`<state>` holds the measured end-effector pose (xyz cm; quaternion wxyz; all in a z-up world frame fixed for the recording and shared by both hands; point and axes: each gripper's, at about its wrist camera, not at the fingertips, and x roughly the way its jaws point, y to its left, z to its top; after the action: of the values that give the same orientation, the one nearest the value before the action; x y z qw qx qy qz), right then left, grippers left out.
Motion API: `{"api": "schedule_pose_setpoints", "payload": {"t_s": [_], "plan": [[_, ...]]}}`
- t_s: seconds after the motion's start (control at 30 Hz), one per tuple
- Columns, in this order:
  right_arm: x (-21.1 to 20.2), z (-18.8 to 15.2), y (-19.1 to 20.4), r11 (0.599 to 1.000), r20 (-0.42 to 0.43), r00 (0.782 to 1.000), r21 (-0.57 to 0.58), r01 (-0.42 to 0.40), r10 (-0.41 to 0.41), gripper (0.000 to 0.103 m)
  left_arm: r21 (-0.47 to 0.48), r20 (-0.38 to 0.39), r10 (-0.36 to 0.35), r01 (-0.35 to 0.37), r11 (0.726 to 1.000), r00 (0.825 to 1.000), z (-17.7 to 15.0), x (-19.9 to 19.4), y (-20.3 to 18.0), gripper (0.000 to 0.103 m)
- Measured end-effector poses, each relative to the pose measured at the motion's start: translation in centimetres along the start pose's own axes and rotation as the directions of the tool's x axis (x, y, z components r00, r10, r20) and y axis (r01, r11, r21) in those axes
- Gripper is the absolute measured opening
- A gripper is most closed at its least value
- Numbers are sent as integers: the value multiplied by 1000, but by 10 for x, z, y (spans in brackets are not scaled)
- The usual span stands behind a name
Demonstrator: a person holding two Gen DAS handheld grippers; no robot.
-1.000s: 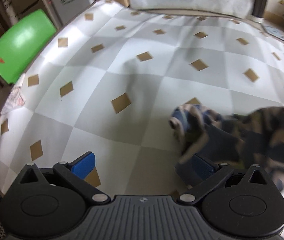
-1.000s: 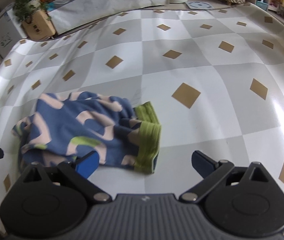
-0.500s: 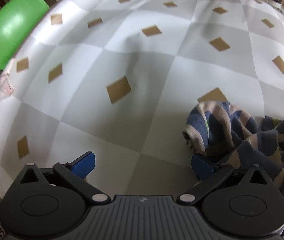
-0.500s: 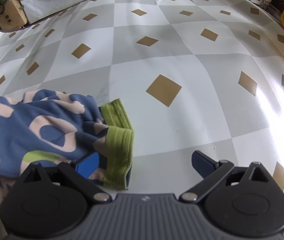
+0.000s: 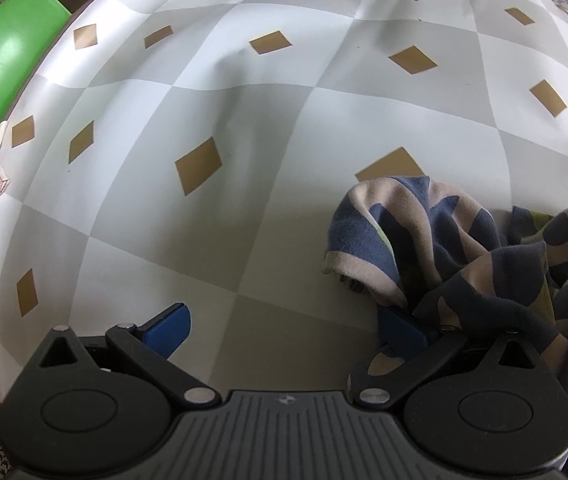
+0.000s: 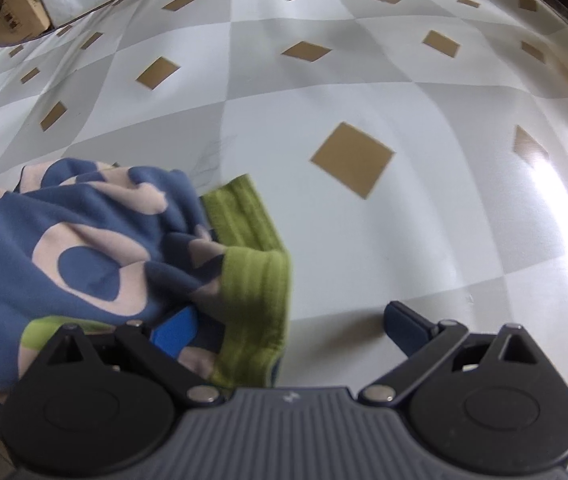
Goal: Fold clothes
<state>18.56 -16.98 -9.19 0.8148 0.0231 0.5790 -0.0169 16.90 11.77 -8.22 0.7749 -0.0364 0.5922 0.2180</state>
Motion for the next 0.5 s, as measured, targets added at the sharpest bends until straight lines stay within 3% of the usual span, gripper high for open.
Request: {"api": "schedule_pose_setpoints", "payload": {"t_s": [0.23, 0.5], "plan": [[-2, -1, 13, 994, 1, 998, -93, -64, 64, 101, 70, 3, -30, 29, 997, 1000, -5, -4, -21, 96], [-11, 0, -14, 978, -30, 978, -23, -206, 205, 98, 184, 5, -100, 97, 978, 995, -20, -17, -55, 91]]}}
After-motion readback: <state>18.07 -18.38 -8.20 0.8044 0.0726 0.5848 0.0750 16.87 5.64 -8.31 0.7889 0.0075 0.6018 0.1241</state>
